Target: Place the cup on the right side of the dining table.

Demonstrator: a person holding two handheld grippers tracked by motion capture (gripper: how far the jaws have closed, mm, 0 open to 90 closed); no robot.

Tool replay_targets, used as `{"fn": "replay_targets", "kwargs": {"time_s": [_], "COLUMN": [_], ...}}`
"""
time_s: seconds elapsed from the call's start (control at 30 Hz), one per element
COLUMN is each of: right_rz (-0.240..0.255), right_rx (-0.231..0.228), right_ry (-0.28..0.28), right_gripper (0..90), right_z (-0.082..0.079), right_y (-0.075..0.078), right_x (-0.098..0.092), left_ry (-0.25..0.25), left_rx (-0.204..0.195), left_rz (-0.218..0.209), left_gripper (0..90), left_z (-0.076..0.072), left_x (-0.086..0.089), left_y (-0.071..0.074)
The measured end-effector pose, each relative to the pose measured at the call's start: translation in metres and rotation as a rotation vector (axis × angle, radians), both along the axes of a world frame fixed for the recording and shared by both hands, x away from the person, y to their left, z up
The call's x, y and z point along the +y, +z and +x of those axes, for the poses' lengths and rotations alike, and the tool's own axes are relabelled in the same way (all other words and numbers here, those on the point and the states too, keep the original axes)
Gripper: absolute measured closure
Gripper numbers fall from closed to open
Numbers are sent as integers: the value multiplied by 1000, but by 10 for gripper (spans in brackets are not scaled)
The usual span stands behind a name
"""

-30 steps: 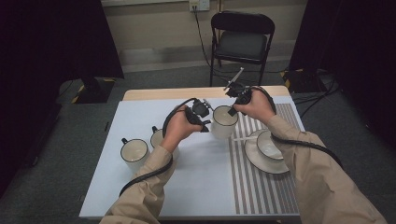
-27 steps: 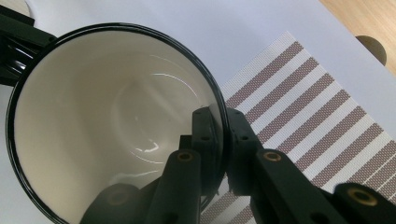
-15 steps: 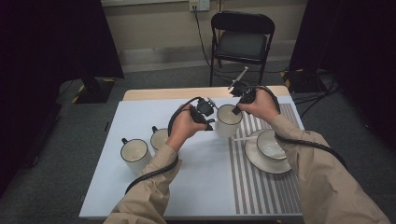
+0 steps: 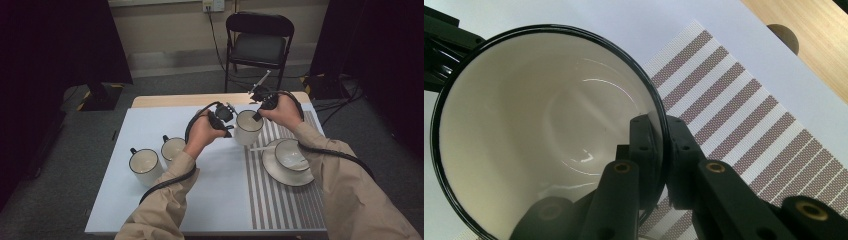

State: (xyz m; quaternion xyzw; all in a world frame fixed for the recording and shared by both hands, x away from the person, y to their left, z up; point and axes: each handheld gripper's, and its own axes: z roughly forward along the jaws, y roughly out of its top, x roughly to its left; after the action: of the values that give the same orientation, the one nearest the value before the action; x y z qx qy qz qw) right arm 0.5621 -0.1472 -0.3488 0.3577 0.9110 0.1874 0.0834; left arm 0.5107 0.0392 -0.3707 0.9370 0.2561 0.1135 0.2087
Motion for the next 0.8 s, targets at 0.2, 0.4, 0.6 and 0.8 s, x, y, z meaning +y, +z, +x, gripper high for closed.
{"fn": "replay_targets", "kwargs": {"time_s": [0.2, 0.4, 0.6, 0.8], "right_rz": [-3, -5, -7, -11], "right_rx": [-8, -11, -13, -13], "right_ry": [-14, -23, -35, -46], "right_gripper": [840, 840, 840, 840], "right_z": [1, 2, 3, 5], "right_y": [0, -1, -2, -4], "right_x": [-3, -8, -11, -14], "left_ry": [6, 2, -1, 4], "left_rx": [-3, -5, -2, -2], "left_rz": [-6, -4, -4, -10], "left_gripper": [779, 779, 779, 780], "left_z": [3, 6, 9, 13], "left_x": [-4, -8, -12, -15], "left_y": [-2, -3, -4, -7]}}
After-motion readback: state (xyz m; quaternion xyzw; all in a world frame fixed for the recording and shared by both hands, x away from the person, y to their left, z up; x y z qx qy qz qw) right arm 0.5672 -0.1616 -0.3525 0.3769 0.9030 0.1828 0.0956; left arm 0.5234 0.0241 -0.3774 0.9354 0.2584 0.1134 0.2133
